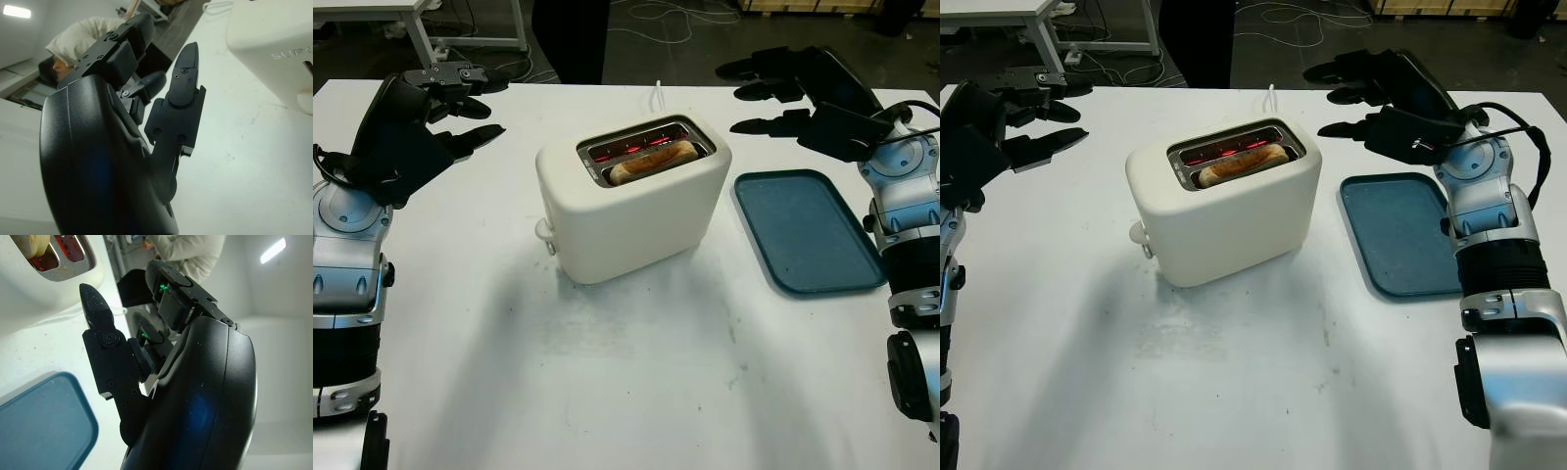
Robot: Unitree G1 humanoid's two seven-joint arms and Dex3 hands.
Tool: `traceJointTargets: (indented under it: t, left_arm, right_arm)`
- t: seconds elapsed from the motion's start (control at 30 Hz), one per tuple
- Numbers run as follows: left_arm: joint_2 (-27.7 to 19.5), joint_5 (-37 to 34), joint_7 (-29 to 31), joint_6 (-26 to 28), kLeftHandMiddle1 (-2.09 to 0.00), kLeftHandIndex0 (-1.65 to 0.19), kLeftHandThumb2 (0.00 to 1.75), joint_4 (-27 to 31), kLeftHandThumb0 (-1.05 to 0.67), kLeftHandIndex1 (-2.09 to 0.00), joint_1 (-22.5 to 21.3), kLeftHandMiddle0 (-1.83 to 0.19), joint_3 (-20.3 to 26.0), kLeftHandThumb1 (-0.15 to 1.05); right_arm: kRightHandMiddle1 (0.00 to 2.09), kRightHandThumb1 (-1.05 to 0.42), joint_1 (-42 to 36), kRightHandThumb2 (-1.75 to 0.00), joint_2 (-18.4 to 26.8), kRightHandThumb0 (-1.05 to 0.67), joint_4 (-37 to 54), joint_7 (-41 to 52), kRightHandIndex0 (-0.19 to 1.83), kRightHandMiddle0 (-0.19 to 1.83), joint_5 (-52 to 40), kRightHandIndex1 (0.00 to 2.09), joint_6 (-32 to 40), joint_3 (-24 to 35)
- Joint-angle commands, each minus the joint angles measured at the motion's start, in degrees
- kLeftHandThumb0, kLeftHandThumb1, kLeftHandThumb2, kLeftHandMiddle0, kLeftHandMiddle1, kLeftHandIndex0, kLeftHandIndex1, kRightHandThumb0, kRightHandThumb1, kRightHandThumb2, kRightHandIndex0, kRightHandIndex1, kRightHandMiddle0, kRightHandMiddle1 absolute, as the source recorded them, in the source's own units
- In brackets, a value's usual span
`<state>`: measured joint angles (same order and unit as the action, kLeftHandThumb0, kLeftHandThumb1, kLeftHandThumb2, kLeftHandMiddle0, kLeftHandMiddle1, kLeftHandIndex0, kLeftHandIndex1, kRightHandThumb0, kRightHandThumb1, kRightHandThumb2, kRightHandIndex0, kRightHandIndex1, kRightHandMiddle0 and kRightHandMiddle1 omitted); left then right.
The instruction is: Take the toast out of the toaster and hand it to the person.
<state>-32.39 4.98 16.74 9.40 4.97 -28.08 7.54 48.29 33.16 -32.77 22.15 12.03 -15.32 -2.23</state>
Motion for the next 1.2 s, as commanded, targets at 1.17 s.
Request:
traceJointTargets:
  t: [1.17]
  left_arm:
    - [-0.1,-0.7,0.3,-0.8,-1.00,-0.62,0.13,-0.4,-0.24,-0.25,-1.2,-0.31,-0.2,0.89]
  right_arm:
    - [0.01,-0.77,-1.1,0.00,-1.0,-0.26,0.9,-0.9,0.82,0.74,-0.9,0.02,0.4,0.6]
